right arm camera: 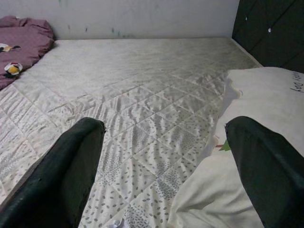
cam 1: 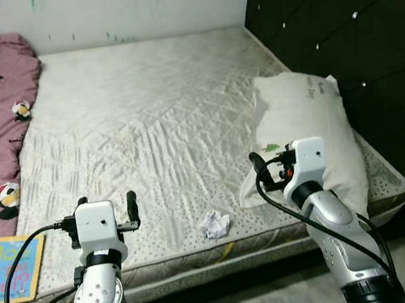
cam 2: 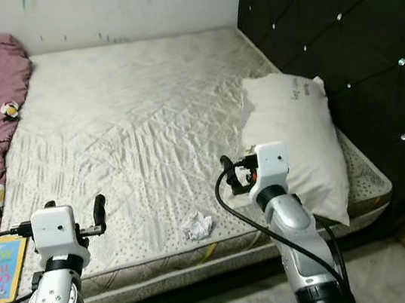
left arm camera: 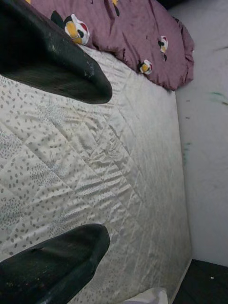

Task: Clean up the room

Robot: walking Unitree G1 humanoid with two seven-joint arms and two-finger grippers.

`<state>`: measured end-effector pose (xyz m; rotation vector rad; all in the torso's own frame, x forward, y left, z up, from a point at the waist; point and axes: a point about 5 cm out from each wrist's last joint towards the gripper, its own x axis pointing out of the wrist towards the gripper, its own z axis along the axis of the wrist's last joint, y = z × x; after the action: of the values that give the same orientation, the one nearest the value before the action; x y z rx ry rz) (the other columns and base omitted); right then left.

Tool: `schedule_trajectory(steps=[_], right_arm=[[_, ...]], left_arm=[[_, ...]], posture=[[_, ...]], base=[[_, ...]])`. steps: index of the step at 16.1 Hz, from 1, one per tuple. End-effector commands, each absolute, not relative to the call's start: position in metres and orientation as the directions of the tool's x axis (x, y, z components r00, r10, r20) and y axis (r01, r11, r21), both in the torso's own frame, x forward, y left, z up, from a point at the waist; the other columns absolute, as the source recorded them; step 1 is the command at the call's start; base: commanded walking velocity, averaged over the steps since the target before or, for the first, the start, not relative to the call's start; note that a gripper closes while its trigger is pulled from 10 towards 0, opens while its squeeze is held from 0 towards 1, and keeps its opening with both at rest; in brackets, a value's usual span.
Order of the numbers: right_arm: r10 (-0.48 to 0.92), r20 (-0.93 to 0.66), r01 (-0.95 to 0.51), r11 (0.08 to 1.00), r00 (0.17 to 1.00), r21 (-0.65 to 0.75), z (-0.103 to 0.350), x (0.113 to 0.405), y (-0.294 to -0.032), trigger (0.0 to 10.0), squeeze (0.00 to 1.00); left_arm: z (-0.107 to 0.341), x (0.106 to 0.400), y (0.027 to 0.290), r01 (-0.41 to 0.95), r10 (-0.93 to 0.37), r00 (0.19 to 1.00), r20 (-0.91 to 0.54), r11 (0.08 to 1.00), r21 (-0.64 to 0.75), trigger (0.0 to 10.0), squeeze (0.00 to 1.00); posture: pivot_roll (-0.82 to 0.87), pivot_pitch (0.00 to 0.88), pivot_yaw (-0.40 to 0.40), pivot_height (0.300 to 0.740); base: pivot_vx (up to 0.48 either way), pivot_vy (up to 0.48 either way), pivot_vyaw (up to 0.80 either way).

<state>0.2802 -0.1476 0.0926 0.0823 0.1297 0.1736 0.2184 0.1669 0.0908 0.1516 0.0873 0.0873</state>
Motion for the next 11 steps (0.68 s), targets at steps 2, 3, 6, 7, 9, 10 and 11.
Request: schedule_trajectory(steps=[2,3,6,7,9,10,11], right_arm=[[0.189,-0.109,-0.181,0.980,0.976,0.083,0.0969,0.2808,-0.1468,10.0,0.00],[0.191,-0.108,-0.183,0.980,0.976,0.084,0.0970,0.2811,-0.1466,10.0,0.00],[0.208,-0.103,-0.200,0.976,0.973,0.080,0.0979,0.2828,-0.1445,10.0,0.00],[0.214,-0.101,-0.206,0.976,0.972,0.076,0.0985,0.2837,-0.1430,10.0,0.00],[0.230,-0.100,-0.224,0.972,0.968,0.069,0.0992,0.2855,-0.1417,10.0,0.00],[0.237,-0.099,-0.231,0.971,0.966,0.065,0.0992,0.2864,-0.1411,10.0,0.00],[0.256,-0.094,-0.253,0.966,0.962,0.044,0.1007,0.2885,-0.1394,10.0,0.00]], left_arm=[[0.0921,0.2179,0.1656,-0.089,0.101,0.992,-0.071,0.983,0.158,10.0,0.00],[0.0921,0.2178,0.1659,-0.092,0.104,0.992,-0.070,0.983,0.158,10.0,0.00],[0.0922,0.2175,0.1667,-0.102,0.114,0.991,-0.070,0.982,0.156,10.0,0.00],[0.0922,0.2174,0.1670,-0.103,0.115,0.991,-0.070,0.983,0.152,10.0,0.00],[0.0920,0.2184,0.1663,-0.095,0.106,0.992,-0.073,0.985,0.143,10.0,0.00],[0.0920,0.2186,0.1666,-0.094,0.105,0.992,-0.075,0.985,0.141,10.0,0.00],[0.0928,0.2193,0.1675,-0.095,0.106,0.992,-0.073,0.985,0.143,10.0,0.00]], posture=[[0.02,0.000,-0.081,0.650],[0.03,0.000,-0.083,0.641],[0.03,0.000,-0.087,0.641],[0.03,0.000,-0.087,0.641],[0.03,0.000,-0.085,0.641],[0.03,0.000,-0.086,0.641],[0.03,0.000,-0.087,0.641]], base=[[0.000,0.000,0.00],[0.000,0.000,0.00],[0.000,0.000,0.00],[0.000,0.000,0.00],[0.000,0.000,0.00],[0.000,0.000,0.00],[0.000,0.000,0.00]])
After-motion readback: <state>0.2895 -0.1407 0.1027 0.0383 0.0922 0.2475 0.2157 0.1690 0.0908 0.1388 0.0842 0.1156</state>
